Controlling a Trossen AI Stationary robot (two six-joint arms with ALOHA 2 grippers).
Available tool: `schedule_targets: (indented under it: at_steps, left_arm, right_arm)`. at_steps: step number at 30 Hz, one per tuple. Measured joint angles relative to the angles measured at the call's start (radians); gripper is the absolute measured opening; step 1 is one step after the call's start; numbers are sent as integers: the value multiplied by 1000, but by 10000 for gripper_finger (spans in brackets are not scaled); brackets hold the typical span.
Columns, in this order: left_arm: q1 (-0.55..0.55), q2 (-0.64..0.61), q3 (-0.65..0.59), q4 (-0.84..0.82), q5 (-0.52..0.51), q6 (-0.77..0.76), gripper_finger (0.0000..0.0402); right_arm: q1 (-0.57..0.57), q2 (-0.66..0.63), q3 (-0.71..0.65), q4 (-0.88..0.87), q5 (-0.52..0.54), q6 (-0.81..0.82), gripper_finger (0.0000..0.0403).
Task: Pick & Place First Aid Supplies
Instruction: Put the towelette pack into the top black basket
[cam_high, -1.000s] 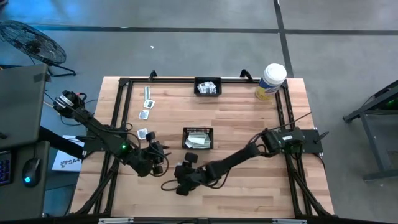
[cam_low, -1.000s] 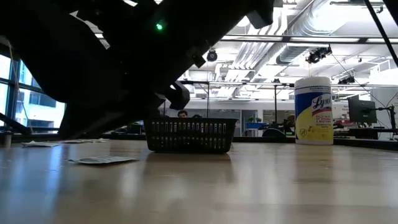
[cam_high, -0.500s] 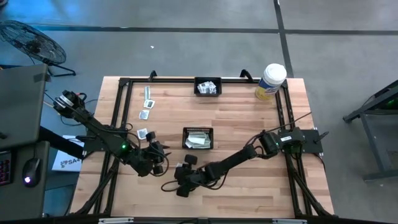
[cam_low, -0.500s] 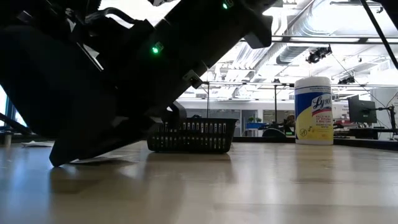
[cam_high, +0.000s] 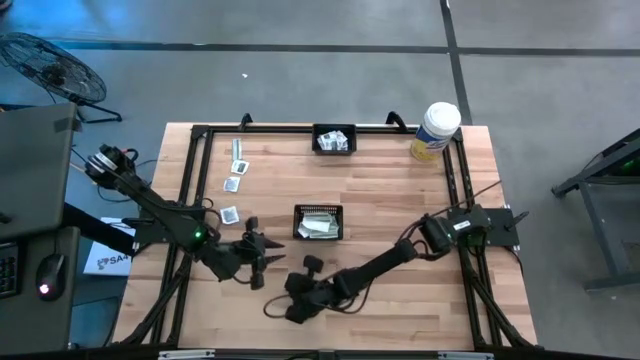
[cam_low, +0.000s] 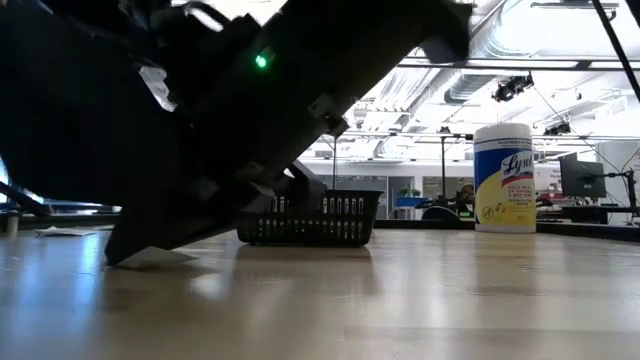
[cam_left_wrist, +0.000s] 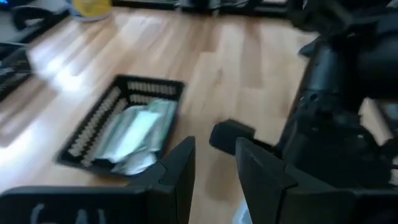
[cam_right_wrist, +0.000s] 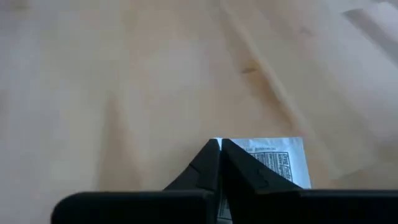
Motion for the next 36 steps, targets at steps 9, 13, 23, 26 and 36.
schedule_targets:
  at_steps: [9,13,23,26,36]
  left_arm:
    - [-28,-45,0,-14,84,12,113]
    - [-27,-43,0,-30,113,-6,113]
    - [-27,-42,0,-15,152,-27,113]
    - [-27,-42,0,6,153,-38,113]
    - [-44,-111,0,-214,225,-59,113]
  right_arm:
    - [80,-17,-6,97,-87,0,3]
    - [94,-53,-6,96,-143,-1,2]
    - [104,-164,-6,24,-111,-20,1]
    - [95,-215,-6,-1,-117,-23,1]
    - [3,-391,-3,-280,12,-29,0]
